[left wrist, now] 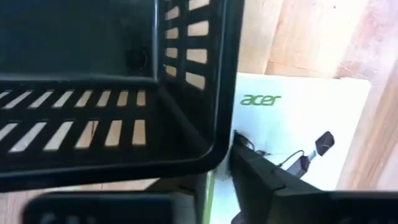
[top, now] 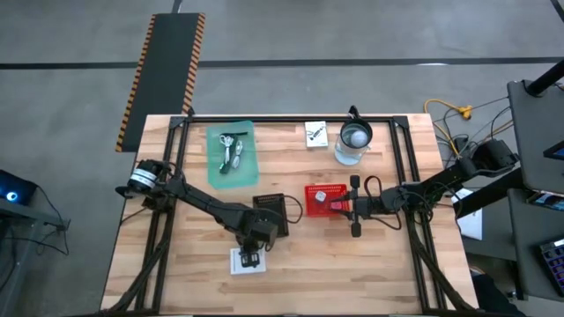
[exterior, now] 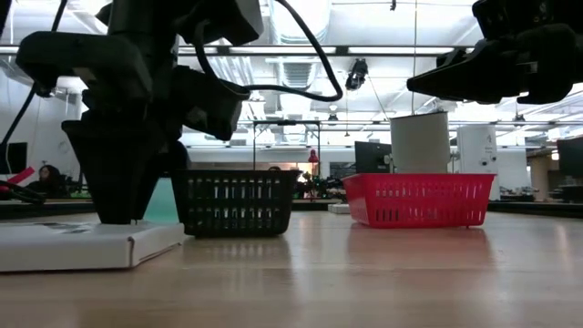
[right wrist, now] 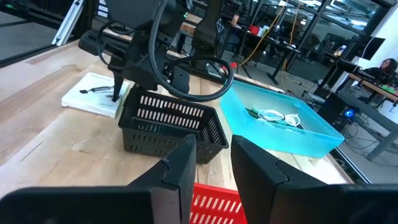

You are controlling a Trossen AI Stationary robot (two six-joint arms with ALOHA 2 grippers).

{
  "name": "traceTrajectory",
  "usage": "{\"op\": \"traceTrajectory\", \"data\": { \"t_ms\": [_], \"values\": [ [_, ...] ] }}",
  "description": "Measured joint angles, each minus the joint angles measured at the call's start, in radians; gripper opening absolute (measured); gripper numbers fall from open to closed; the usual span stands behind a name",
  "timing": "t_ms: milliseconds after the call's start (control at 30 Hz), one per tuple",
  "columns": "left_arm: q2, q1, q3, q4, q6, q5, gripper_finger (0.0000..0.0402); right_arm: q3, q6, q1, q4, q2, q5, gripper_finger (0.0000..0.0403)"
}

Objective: Pick and place items into bin
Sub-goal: Put the bottom white card reader box into the black bin

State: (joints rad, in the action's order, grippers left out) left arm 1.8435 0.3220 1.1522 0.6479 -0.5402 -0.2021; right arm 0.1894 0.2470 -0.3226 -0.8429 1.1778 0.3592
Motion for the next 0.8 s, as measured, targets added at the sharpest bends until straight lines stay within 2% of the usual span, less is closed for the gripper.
{"op": "traceTrajectory", "data": {
  "t_ms": [133, 367, 600, 800],
  "values": [
    [0.0, 0.0, 0.0, 0.003, 0.027, -0.019, 0.0008, 0.0, 0.0, 0.0, 0.0, 0.0, 0.0, 0.0086],
    [0.0, 0.0, 0.0, 0.027, 0.103, -0.056, 0.0002, 0.0, 0.0, 0.0, 0.0, 0.0, 0.0, 0.009],
    [-0.006, 0.0, -0.001, 0.057, 0.103, -0.087, 0.0001, 0.0, 0.0, 0.0, 0.0, 0.0, 0.0, 0.0086],
    [-0.01, 0.0, 0.046, 0.117, 0.102, -0.101, 0.0, 0.0, 0.0, 0.0, 0.0, 0.0, 0.0, 0.0082]
  ]
}}
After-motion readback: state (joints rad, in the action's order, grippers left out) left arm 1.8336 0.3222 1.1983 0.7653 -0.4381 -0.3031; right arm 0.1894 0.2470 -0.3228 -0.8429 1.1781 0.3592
